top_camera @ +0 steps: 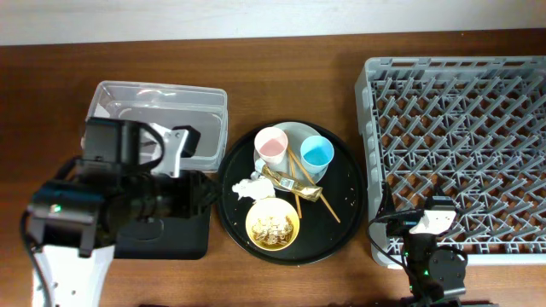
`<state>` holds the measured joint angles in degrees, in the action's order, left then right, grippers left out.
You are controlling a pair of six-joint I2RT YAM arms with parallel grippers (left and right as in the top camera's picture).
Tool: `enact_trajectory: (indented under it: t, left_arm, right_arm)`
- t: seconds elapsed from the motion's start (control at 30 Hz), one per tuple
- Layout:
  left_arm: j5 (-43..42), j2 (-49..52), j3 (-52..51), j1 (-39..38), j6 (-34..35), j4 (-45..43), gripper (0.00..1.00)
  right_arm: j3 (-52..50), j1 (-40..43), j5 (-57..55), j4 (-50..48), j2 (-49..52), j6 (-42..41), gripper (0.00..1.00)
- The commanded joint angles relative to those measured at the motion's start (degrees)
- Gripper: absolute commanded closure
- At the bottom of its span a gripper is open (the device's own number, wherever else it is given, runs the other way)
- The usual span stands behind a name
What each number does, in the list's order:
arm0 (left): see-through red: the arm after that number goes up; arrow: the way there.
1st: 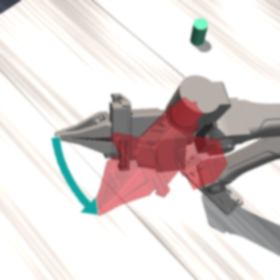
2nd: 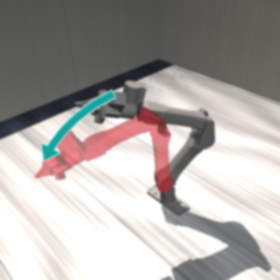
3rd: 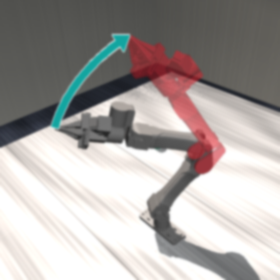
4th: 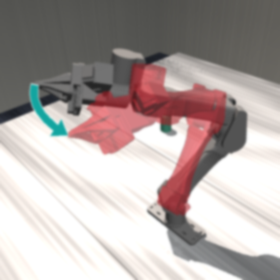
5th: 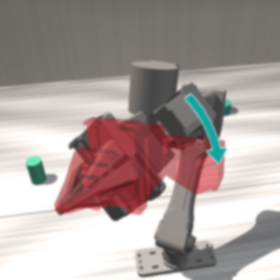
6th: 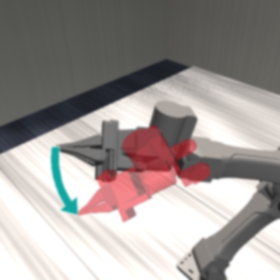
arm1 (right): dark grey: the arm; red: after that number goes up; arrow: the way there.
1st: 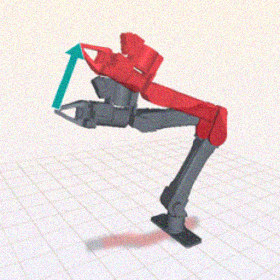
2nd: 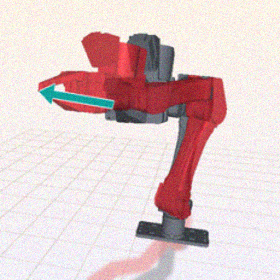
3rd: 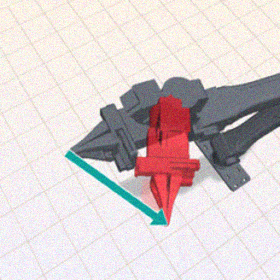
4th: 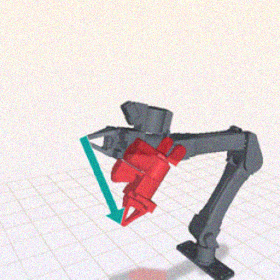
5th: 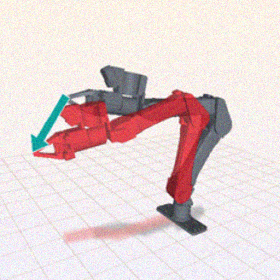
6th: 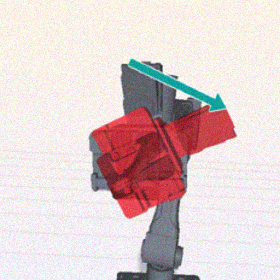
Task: Sort waste into correct bins and load items into the dishwasher rack
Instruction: 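Reach the left gripper to the crumpled white tissue on the round tray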
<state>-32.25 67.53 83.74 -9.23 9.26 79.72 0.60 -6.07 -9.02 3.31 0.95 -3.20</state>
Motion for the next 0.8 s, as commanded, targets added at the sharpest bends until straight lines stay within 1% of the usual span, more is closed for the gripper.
enact_trajectory:
  t: [0.0, 0.07, 0.17, 0.2, 0.27, 0.33, 0.43, 0.47, 0.5, 0.6, 0.67, 0.73, 0.77]
  left_arm:
    - [13.3, 0.0, -4.9, -5.8, 9.9, -3.9, 0.73]
    - [14.8, 0.0, -7.0, -8.4, 11.1, -6.5, 0.73]
    - [15.3, 0.3, -11.5, -12.5, 11.4, -13.3, 0.71]
    - [17.0, 0.5, -12.8, -13.7, 12.7, -14.9, 0.66]
    - [22.2, 1.4, -15.1, -15.7, 16.8, -16.6, 0.65]
    - [26.3, 2.9, -17.2, -17.3, 20.2, -17.8, 0.6]
    - [26.8, 5.9, -19.9, -18.4, 20.3, -21.6, 0.55]
    - [26.8, 6.8, -20.4, -18.8, 20.3, -22.7, 0.5]
    - [27.1, 7.9, -21.0, -19.2, 20.3, -23.7, 0.48]
    - [30.4, 12.2, -21.4, -20.7, 20.3, -25.8, 0.44]
    - [33.2, 15.4, -21.4, -21.2, 20.3, -27.9, 0.38]
    - [33.4, 18.4, -21.4, -21.5, 20.2, -29.7, 0.3]
    - [33.4, 20.9, -21.4, -21.5, 20.2, -30.9, 0.29]
  right_arm:
    - [-0.3, -0.3, -0.7, 0.4, -0.2, -0.3, 0.02]
    - [-0.3, -0.3, -0.7, 0.4, -0.2, -0.3, 0.02]
    - [-0.3, -0.3, -0.7, 0.4, -0.2, -0.3, 0.02]
    - [-0.3, -0.3, -0.7, 0.4, -0.2, -0.3, 0.02]
    - [-0.3, -0.3, -0.7, 0.4, -0.2, -0.3, 0.02]
    - [-0.3, -0.3, -0.7, 0.4, -0.2, -0.3, 0.01]
    - [-0.3, -0.3, -0.7, 0.4, -0.2, -0.3, 0.02]
    - [-0.3, -0.3, -0.7, 0.4, -0.2, -0.3, 0.02]
    - [-0.3, -0.3, -0.7, 0.4, -0.2, -0.3, 0.02]
    - [-0.3, -0.3, -0.7, 0.4, -0.2, -0.3, 0.02]
    - [-0.3, -0.3, -0.7, 0.4, -0.2, -0.3, 0.02]
    - [-0.3, -0.3, -0.7, 0.4, -0.2, -0.3, 0.02]
    - [-0.3, -0.3, -0.7, 0.4, -0.2, -0.3, 0.02]
